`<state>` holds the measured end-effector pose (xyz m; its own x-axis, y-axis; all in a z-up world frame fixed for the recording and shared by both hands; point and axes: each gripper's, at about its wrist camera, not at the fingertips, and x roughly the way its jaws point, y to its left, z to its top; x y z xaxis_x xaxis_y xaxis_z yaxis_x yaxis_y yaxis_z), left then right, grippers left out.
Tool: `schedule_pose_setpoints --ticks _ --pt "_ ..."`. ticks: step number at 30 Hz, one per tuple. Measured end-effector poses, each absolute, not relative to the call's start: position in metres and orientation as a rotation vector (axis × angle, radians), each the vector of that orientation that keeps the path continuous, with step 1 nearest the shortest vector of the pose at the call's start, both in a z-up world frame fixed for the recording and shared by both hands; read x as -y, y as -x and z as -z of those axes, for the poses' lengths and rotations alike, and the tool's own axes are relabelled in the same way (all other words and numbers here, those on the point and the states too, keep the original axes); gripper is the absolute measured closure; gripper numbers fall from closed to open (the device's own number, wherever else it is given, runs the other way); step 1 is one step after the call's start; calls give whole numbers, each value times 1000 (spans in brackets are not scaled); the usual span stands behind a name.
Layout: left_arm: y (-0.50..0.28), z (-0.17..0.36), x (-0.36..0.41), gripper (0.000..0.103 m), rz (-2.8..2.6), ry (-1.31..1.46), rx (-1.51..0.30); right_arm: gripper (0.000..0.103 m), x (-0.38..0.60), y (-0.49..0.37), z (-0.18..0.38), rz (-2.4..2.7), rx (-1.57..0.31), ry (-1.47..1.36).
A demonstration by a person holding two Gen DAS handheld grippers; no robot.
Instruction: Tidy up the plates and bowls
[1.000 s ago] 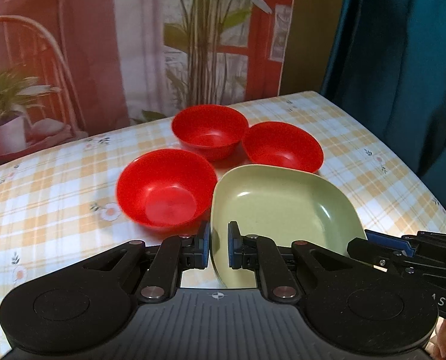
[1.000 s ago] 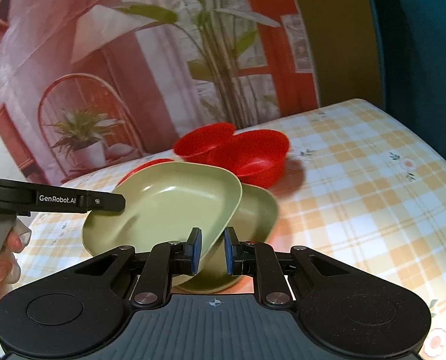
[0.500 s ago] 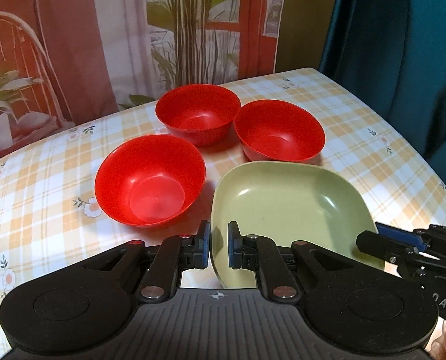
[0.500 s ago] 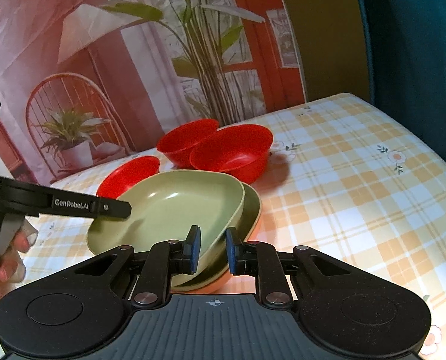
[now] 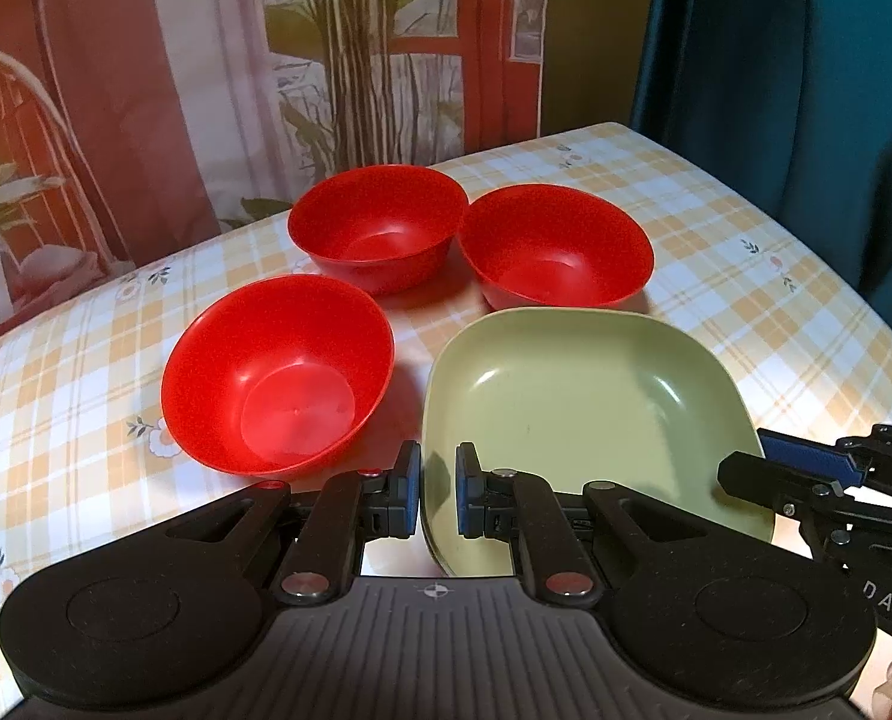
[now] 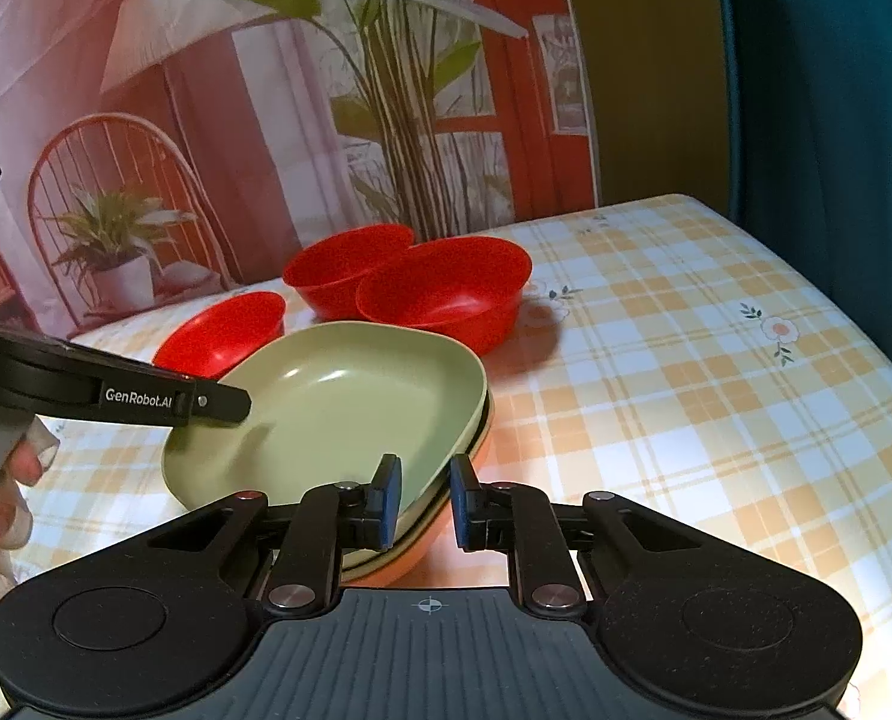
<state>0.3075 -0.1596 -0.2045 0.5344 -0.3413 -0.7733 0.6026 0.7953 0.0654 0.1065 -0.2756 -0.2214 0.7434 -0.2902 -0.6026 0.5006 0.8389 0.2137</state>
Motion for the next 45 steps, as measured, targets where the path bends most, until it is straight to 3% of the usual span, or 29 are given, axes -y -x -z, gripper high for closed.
schedule_pose_setpoints --ticks 21,34,38,45 --pt "-307 211 156 91 552 -346 -828 87 277 -107 224 447 -611 -371" --pt "-287 187 133 81 518 -223 -787 78 268 -101 210 441 -564 -351" --pt "-274 184 112 72 470 -126 -784 78 264 -102 207 423 -564 -343" --pt "-251 194 72 72 370 -65 -805 78 257 -102 203 392 -566 -334"
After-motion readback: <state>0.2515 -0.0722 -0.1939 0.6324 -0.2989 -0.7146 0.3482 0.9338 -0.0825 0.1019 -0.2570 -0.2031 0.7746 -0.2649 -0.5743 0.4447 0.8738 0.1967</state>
